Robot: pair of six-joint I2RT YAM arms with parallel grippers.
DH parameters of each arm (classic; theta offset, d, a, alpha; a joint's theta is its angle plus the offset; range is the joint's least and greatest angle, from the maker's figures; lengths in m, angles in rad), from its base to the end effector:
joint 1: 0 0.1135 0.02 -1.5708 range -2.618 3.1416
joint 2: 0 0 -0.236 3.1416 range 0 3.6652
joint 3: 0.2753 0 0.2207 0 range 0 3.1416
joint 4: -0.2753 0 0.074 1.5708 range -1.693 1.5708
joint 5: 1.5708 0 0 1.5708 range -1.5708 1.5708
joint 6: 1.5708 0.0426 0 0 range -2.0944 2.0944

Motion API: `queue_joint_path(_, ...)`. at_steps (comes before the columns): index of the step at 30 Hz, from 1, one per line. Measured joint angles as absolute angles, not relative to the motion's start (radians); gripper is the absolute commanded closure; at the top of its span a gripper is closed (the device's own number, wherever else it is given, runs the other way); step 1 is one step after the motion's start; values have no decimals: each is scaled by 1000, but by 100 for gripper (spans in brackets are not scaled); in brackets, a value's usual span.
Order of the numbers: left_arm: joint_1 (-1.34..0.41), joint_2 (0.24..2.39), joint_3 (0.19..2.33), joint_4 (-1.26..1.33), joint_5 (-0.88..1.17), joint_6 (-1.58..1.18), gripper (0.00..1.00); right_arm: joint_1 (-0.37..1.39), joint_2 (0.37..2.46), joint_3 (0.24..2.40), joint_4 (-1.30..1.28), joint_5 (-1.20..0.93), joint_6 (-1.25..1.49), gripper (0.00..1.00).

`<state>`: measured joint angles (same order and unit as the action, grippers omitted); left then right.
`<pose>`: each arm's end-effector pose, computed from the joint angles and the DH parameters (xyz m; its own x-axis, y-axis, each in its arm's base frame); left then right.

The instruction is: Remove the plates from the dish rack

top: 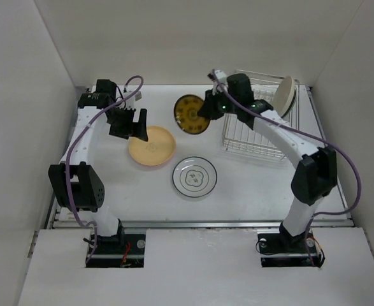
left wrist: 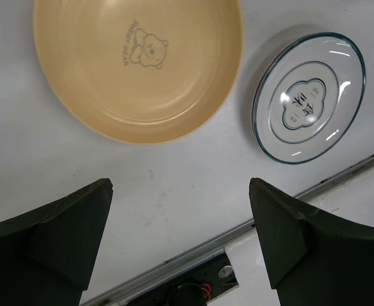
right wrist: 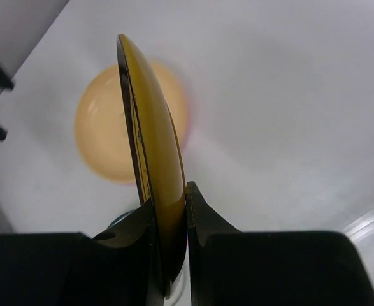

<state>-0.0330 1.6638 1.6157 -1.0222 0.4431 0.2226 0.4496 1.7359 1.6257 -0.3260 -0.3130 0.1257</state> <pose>0.3102 -0.0285 0.2995 -0.8033 0.2261 -0.5511 0.4232 0.8676 -0.2609 0.3368 0.1771 0.3342 -0.4609 -0.0899 -0.8829 -0.6119 0.7528 0.2427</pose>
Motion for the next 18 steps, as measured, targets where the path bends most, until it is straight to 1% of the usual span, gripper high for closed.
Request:
queue_joint_path(2,-43,1649,1614,-1024,464,236,11,494,1799,1619,-320,-436,126,100)
queue_joint_path(8,-82,1628,1602,-1017,469,253,11,604,1913,1610,-264,-698,144,100)
queue_joint_path(10,-96,1640,1602,-1012,468,253,18,616,1925,1609,-237,-758,160,100)
queue_joint_path(12,-108,1661,1603,-1010,468,249,28,617,1929,1609,-207,-799,178,100)
queue_joint_path(13,-112,1675,1606,-1012,477,246,41,616,1929,1609,-199,-801,180,100)
queue_joint_path(17,-123,1722,1634,-1024,542,238,64,602,1945,1602,-168,-811,204,100)
queue_joint_path(18,-123,1731,1639,-1028,558,238,78,598,1950,1601,-158,-816,212,100)
